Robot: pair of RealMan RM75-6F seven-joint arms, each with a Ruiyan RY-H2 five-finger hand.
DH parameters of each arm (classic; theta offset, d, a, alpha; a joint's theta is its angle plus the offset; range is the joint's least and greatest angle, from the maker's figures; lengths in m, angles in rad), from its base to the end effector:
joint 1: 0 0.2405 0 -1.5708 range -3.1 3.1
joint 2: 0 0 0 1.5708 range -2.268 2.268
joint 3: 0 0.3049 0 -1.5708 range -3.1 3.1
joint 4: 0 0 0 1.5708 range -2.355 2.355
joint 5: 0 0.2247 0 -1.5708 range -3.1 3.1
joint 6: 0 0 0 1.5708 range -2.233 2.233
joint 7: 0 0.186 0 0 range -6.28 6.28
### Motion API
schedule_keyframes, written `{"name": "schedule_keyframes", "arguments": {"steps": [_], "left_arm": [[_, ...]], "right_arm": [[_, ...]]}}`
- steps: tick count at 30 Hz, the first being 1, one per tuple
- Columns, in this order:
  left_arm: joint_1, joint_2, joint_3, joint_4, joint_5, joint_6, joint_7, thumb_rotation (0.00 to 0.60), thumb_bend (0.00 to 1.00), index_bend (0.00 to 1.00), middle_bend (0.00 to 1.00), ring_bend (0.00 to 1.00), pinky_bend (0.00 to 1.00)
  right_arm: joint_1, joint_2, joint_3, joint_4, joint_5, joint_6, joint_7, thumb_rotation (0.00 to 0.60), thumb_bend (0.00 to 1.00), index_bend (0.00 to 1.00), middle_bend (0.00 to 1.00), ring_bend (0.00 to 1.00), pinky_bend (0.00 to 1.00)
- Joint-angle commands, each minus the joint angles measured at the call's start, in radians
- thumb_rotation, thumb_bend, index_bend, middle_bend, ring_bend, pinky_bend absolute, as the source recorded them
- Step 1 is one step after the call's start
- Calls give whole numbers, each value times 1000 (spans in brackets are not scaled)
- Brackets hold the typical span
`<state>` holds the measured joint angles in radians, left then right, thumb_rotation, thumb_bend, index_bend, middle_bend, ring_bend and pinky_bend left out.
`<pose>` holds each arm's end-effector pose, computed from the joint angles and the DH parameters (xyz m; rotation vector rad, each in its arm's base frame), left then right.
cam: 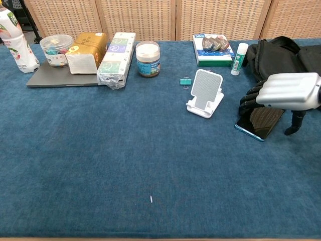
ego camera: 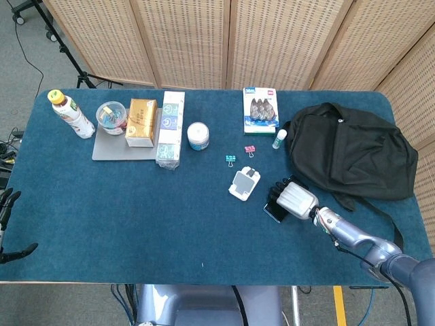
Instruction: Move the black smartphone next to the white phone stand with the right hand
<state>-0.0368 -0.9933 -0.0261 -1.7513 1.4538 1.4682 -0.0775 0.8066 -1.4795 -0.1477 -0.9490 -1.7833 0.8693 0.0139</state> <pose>-0.3597 0.2034 0.1946 -1.3051 -1.0478 -0.8923 -0.2840 -0.4315 -0.0292 2.3738 -0.2723 0.4622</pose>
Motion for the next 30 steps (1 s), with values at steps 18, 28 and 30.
{"name": "schedule_keyframes", "arguments": {"steps": [18,28,30], "left_arm": [[6,9,6,-1,19,11,-22,600,10,0,0,0,0],[17,28,12,4,44,35,-74,600,10,0,0,0,0],[19,32,14,6,50,38,-85,600,10,0,0,0,0]], "right_arm": [[-97,137,37,-89,-58,366,-176,600,105,532,499,426,398],[-92,262,139,-479,6,321,-576,600,105,532,536,431,398],[-82,278,157,-551,10,292,-668,600,105,532,537,431,398]]}}
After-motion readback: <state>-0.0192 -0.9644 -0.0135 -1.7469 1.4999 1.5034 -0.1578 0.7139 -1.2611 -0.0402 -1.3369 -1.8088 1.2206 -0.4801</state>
